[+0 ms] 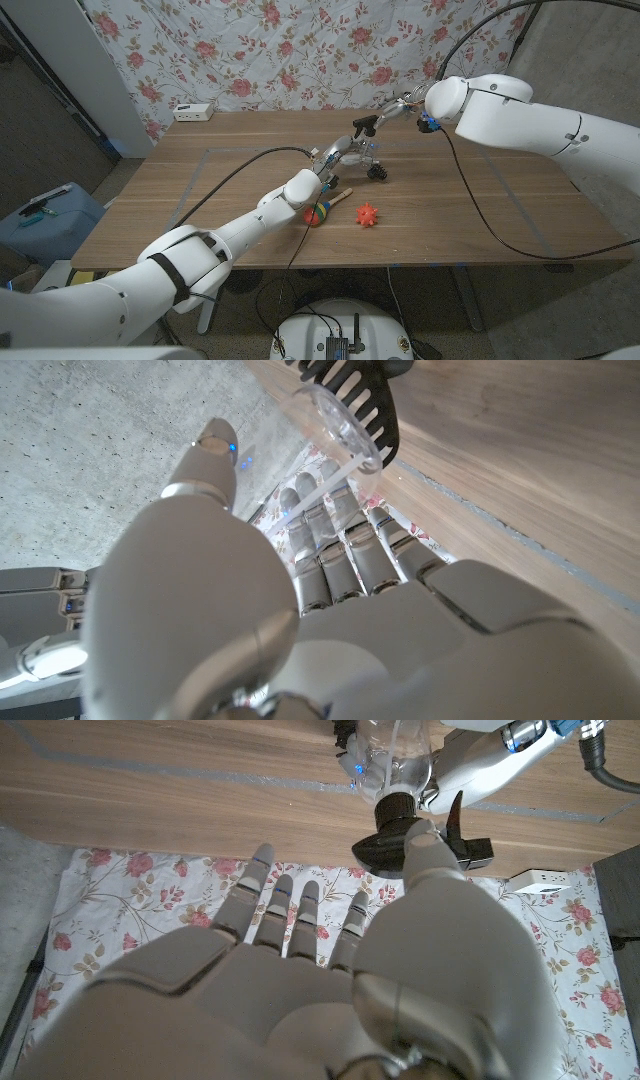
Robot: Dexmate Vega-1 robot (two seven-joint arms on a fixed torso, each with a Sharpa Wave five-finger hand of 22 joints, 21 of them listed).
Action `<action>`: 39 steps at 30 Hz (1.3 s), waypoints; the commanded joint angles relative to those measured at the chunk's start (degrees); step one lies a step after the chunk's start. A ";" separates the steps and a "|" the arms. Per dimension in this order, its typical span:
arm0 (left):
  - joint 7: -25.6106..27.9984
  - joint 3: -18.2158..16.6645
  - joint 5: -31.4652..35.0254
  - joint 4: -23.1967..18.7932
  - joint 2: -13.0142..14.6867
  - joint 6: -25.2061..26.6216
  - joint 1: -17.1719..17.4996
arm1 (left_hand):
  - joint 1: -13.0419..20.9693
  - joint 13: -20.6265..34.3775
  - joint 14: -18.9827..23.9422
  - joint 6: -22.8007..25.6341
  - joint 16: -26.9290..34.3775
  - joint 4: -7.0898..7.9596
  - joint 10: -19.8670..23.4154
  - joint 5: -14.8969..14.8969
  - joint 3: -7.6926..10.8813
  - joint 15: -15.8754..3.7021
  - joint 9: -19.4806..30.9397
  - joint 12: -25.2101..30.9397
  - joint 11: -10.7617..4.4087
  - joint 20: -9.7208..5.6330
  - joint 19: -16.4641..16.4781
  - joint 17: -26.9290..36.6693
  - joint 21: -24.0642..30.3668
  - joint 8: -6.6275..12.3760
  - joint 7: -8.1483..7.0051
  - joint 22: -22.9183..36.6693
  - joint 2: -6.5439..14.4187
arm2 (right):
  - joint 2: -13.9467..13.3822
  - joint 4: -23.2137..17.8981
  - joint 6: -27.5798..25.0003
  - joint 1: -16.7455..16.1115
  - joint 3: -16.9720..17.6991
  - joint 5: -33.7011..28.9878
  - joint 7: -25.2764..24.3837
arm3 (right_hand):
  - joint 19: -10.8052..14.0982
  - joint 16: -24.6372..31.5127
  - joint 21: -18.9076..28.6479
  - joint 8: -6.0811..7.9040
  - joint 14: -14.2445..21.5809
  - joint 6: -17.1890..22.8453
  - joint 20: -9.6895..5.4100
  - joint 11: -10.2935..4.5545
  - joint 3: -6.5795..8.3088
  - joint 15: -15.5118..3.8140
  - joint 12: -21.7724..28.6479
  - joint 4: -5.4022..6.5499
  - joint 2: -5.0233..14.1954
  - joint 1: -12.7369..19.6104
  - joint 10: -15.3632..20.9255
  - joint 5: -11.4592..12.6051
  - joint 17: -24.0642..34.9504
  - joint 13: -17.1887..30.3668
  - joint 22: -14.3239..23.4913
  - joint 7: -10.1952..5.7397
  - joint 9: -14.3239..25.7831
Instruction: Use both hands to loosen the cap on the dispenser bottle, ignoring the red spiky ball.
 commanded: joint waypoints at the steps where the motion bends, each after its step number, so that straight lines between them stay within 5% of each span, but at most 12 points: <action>1: 0.00 -0.53 0.30 -2.99 1.41 1.41 0.88 | -5.69 0.04 0.79 4.35 0.41 3.13 2.35 -0.08 3.43 -2.86 0.04 0.53 -1.78 -3.44 -0.09 0.10 -0.15 0.37 0.18 0.11 11.92 | -1.64 -0.22 6.19 1.28 -2.93 -10.82 9.17 | -0.02 0.20 0.04 0.82 0.77 0.02 0.08 -2.31 -0.51 -1.45 0.71 -0.14 -0.46 -0.37 1.13 0.72 -0.09 0.36 0.24 -0.77 -0.07; 9: -0.02 -0.78 0.29 -4.63 2.02 2.25 1.77 | -5.69 0.02 0.76 4.34 0.45 3.07 2.47 -0.11 3.42 -2.88 0.04 0.56 -1.85 -3.46 -0.09 0.17 -0.14 0.32 0.15 0.11 11.89 | -1.52 -0.10 10.28 -0.70 -1.70 -18.17 14.39 | 0.20 0.50 0.19 1.67 2.12 1.50 -0.20 -6.29 -0.97 -3.05 1.80 -0.52 -1.26 -0.54 4.27 1.21 -0.30 0.59 0.23 -1.99 -0.14; 20: -0.31 -0.86 0.17 -4.87 2.00 2.46 2.10 | -5.80 0.08 0.73 4.45 0.42 3.11 2.45 -0.13 3.48 -2.67 0.04 0.59 -1.73 -3.47 -0.09 0.14 -0.14 0.30 0.17 0.11 11.94 | 0.11 0.85 13.67 -4.68 1.27 -26.45 20.03 | 1.05 0.83 0.36 3.01 4.63 5.58 -1.58 -9.34 -0.88 -6.40 3.04 -1.03 -2.34 -0.27 8.79 2.59 -0.39 0.56 0.21 -2.01 -0.20; 39: -1.41 -0.71 0.00 -3.97 1.72 1.76 1.60 | -5.90 0.04 0.86 4.42 0.45 3.07 2.37 -0.17 3.58 -2.88 0.04 0.53 -1.80 -3.45 -0.05 0.11 -0.12 0.17 0.15 0.11 11.90 | 4.29 5.10 17.55 -8.42 2.97 -40.74 29.34 | 2.67 1.41 0.55 4.09 8.85 10.35 -3.14 -11.76 -0.19 -10.33 4.36 -1.12 -2.86 0.12 14.73 4.17 -0.43 0.28 0.20 -2.07 -0.30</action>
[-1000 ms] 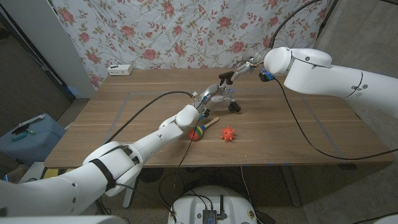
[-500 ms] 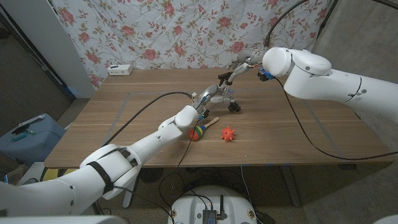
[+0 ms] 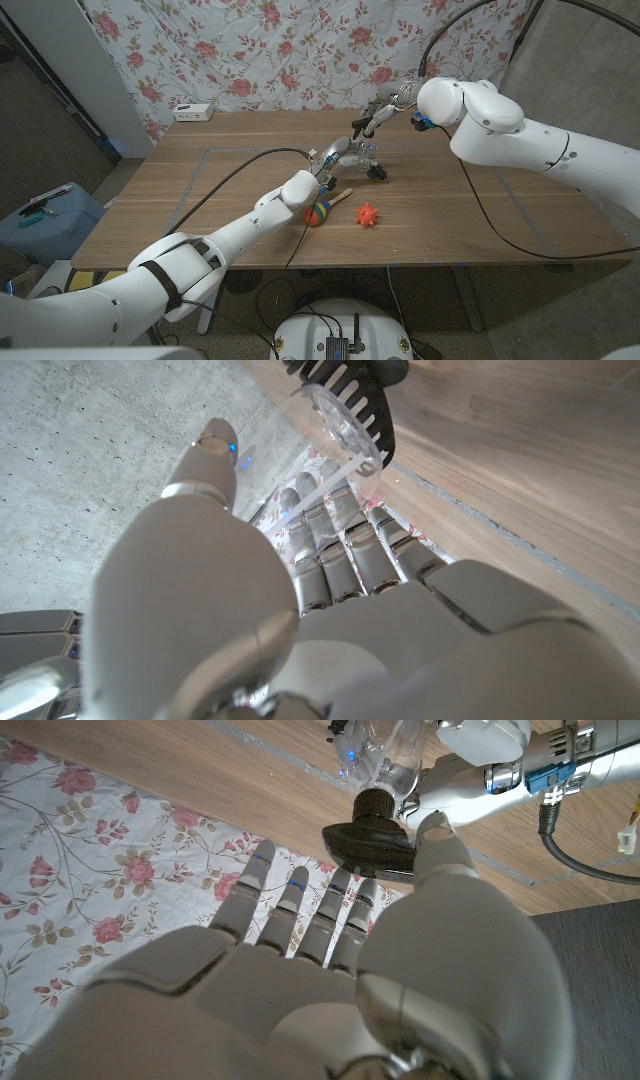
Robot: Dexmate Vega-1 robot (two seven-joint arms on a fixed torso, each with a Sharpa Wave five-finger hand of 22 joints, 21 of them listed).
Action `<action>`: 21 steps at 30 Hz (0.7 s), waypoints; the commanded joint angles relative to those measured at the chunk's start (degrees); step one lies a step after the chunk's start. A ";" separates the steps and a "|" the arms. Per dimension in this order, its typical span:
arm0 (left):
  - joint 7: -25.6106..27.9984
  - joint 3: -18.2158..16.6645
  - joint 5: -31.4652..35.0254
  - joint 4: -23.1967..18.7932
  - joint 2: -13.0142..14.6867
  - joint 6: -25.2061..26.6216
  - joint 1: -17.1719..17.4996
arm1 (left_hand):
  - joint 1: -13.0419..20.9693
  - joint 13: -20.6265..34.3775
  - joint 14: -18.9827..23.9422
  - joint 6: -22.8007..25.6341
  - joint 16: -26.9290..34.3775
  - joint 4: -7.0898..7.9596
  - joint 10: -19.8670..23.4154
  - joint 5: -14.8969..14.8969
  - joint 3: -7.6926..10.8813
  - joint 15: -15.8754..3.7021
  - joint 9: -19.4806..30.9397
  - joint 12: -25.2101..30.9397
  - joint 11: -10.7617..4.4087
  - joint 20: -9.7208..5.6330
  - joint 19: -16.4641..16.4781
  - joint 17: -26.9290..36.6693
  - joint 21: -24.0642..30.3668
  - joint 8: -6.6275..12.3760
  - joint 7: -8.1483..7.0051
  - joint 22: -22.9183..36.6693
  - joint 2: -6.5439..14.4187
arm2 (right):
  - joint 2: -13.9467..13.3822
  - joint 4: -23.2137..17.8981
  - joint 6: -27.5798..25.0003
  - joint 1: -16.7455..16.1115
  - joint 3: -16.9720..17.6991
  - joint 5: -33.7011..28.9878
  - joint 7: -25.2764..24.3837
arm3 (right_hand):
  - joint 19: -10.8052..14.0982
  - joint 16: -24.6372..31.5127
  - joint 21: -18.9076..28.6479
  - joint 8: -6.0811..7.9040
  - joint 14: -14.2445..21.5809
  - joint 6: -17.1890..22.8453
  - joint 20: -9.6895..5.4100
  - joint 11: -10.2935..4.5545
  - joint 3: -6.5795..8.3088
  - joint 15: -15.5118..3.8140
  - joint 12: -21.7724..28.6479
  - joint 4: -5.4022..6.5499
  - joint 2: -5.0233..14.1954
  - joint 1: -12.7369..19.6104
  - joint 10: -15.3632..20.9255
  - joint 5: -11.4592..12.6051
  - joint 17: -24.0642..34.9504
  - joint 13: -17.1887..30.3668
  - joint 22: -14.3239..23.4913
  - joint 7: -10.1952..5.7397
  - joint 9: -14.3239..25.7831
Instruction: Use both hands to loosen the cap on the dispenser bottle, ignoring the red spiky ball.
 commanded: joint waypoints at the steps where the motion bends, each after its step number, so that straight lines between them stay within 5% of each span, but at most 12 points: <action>1: -0.78 0.09 -0.23 0.69 -0.22 -0.52 -0.36 | -5.87 0.12 0.87 4.40 0.17 3.02 2.13 -0.17 3.60 -2.81 0.04 0.34 -2.08 -3.46 -0.06 0.10 -0.13 0.15 0.05 0.11 11.86 | 2.69 2.63 2.03 -2.05 0.70 -9.80 6.33 | 0.41 0.21 0.22 0.82 1.05 1.61 -0.52 -0.46 0.58 -3.91 0.65 0.09 -0.34 0.18 1.88 0.87 0.09 -0.11 0.19 0.02 -0.02; 21: -1.24 0.34 -0.39 2.13 -0.84 -0.77 -1.04 | -6.05 0.16 0.76 4.33 0.15 3.07 2.22 -0.22 3.63 -2.78 0.05 0.40 -2.08 -3.46 -0.09 0.13 -0.13 0.03 0.01 0.11 11.88 | 6.34 7.13 7.57 -7.05 6.02 -16.62 10.99 | 1.69 0.24 0.26 1.83 3.64 5.99 -1.48 -1.45 1.26 -6.20 1.25 0.00 -0.57 0.74 5.75 1.99 -0.02 -0.35 0.18 -0.05 -0.04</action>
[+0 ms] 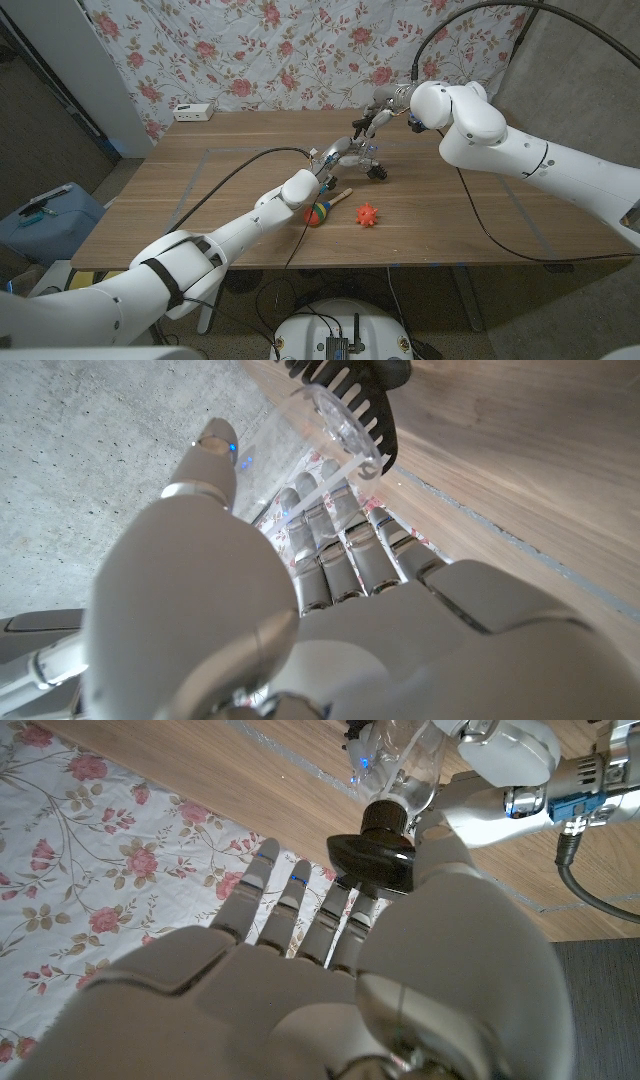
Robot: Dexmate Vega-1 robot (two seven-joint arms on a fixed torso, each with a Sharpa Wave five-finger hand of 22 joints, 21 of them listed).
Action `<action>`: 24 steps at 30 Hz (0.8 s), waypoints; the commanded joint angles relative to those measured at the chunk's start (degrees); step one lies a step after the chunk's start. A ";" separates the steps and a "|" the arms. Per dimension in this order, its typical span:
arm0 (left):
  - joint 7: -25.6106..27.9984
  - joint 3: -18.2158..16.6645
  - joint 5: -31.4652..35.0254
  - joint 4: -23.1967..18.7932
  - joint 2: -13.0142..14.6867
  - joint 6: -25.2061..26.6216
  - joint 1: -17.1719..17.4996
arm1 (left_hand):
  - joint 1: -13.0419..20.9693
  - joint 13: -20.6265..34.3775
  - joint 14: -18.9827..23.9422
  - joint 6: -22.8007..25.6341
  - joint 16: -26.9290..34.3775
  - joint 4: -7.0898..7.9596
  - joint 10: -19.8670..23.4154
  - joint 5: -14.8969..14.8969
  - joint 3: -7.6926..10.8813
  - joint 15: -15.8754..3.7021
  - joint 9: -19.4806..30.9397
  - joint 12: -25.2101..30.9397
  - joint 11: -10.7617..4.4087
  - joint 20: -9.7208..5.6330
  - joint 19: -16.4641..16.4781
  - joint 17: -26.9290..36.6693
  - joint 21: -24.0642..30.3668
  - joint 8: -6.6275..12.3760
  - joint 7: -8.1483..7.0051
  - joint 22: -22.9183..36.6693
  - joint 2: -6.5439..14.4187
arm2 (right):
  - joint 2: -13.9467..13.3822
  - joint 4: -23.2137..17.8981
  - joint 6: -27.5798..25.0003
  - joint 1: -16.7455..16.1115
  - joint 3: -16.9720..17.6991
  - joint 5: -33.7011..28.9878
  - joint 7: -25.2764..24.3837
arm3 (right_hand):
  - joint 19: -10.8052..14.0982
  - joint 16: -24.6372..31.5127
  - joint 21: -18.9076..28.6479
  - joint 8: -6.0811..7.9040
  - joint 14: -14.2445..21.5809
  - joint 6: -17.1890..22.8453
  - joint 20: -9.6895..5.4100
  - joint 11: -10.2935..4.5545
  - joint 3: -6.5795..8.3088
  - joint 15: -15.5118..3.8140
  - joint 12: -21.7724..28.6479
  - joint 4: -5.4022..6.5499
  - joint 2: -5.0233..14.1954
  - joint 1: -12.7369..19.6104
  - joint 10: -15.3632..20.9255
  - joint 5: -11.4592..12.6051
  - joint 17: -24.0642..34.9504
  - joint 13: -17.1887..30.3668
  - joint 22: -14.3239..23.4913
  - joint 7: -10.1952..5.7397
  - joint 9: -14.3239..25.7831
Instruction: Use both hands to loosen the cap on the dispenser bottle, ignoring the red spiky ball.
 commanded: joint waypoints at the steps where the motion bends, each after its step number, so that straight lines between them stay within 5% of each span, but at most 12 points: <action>1: -0.31 0.21 -0.18 0.93 -0.43 -0.10 -0.38 | -6.08 0.13 0.78 4.24 0.18 3.08 2.22 -0.22 3.63 -2.80 0.05 0.58 -2.03 -3.43 -0.08 0.13 -0.13 0.02 -0.08 0.11 11.87 | 2.15 2.58 4.03 -2.94 3.09 -5.85 4.28 | 0.34 0.21 0.25 0.38 0.54 1.04 -0.10 0.05 0.34 -6.20 0.37 0.00 0.00 0.20 0.89 0.53 -0.03 0.18 0.18 0.12 -0.05; 24: -0.59 0.70 -0.25 2.54 -1.35 -0.86 -0.97 | -6.29 0.10 0.81 4.43 0.24 3.10 2.25 -0.25 3.67 -2.79 0.05 0.56 -1.96 -3.37 -0.04 0.18 -0.11 -0.03 0.03 0.11 11.91 | 4.55 4.89 7.40 -5.65 6.52 -9.75 7.41 | 0.77 0.15 0.04 1.26 3.18 5.37 -0.57 -0.19 1.24 -7.61 1.22 0.52 0.74 0.02 6.41 1.40 -0.03 0.02 0.18 0.10 -0.06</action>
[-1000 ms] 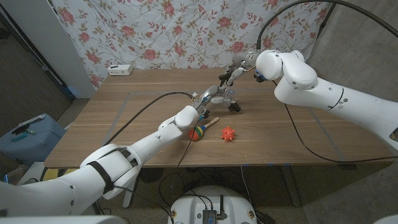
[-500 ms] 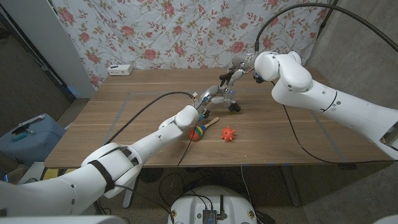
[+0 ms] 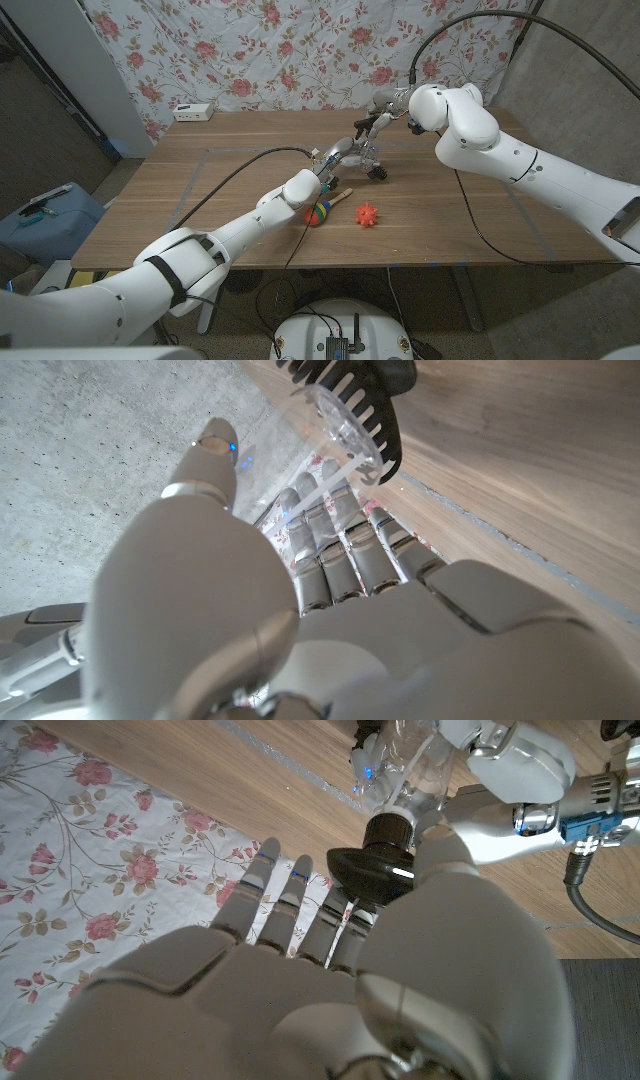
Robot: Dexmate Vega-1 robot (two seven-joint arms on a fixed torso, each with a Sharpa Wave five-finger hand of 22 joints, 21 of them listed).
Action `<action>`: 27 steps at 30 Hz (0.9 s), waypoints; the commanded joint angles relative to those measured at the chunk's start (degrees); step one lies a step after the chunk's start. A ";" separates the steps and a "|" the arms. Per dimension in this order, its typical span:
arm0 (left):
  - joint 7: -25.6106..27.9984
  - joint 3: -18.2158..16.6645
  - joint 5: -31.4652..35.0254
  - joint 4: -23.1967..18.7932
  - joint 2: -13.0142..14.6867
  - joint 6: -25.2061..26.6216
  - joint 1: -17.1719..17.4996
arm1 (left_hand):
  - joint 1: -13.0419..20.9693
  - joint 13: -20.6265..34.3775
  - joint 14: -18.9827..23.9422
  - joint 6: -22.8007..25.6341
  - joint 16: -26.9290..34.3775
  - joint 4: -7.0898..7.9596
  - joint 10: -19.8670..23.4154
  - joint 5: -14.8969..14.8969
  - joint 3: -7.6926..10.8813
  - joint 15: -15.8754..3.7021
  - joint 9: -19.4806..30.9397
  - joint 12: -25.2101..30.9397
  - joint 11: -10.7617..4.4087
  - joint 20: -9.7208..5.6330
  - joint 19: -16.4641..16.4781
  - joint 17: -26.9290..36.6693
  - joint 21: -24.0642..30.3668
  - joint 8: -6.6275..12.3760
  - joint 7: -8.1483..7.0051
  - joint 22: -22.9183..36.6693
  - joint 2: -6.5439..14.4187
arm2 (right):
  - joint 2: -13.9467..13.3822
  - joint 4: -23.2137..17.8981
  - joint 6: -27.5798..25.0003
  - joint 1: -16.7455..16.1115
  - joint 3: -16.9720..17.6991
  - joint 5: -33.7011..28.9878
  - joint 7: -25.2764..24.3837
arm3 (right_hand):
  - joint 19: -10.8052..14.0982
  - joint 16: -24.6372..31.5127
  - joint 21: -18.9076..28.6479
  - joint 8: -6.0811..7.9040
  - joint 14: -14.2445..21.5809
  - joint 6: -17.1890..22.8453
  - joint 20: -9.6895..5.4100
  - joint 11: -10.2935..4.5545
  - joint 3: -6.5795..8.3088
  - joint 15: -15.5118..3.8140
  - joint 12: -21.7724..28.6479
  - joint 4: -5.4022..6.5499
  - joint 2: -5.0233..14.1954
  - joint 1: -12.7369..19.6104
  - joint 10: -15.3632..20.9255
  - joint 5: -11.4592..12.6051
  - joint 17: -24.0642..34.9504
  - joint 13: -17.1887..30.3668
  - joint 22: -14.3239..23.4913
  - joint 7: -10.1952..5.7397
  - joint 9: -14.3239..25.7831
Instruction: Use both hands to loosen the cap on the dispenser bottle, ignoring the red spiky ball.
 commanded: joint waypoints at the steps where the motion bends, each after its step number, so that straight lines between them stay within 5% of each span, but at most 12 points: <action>1: -0.21 0.23 -0.08 0.54 -0.31 -0.27 -0.21 | -6.32 0.11 0.85 4.42 0.41 3.22 2.33 -0.24 3.59 -2.81 0.05 0.36 -1.88 -3.35 -0.06 0.11 -0.12 0.37 0.02 0.12 11.89 | 1.28 1.31 2.03 -1.16 1.58 -2.20 1.87 | 0.47 0.15 0.04 0.42 0.93 1.19 -0.27 0.00 0.39 -7.35 0.46 0.13 0.63 0.15 1.16 0.53 -0.03 0.01 0.18 0.05 0.22; 27: -0.55 0.26 -0.03 -0.40 0.02 -0.19 0.11 | -6.56 0.14 0.71 4.31 0.15 3.19 2.29 -0.23 3.79 -2.76 0.06 0.36 -1.86 -3.24 -0.11 -0.21 -0.12 0.20 0.00 0.12 11.75 | 2.52 2.12 4.61 -2.97 4.11 -3.50 1.98 | 2.98 0.73 0.25 2.24 7.44 9.96 -2.40 0.08 1.75 -9.20 2.76 0.09 2.80 1.04 10.96 0.85 0.21 0.64 0.12 0.09 0.18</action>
